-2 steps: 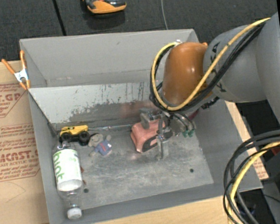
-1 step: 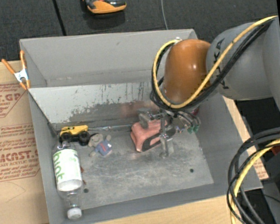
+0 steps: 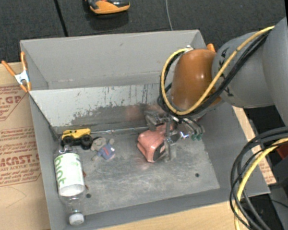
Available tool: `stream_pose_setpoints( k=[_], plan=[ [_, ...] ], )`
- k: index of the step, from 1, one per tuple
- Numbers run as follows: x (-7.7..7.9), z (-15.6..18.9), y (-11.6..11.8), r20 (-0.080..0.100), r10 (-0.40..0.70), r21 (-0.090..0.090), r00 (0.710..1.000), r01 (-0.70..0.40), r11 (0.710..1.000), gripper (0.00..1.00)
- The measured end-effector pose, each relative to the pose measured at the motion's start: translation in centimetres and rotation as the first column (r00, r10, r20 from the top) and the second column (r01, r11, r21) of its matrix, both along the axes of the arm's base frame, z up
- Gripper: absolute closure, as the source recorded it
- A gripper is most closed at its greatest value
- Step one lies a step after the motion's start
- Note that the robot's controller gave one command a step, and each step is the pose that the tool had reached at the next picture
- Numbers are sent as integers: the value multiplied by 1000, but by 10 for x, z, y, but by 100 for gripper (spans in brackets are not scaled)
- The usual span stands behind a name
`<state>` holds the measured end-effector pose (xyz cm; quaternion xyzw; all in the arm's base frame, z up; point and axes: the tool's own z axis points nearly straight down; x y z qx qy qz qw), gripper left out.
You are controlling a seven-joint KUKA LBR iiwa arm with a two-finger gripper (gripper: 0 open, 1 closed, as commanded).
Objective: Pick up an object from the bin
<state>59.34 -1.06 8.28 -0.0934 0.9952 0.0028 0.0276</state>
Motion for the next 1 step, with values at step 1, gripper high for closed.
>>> stream_pose_setpoints(
  k=[1],
  plan=[
    [-4, -5, -2, -28, 28, -7, 999, -28, 1000, 100]
  ],
)
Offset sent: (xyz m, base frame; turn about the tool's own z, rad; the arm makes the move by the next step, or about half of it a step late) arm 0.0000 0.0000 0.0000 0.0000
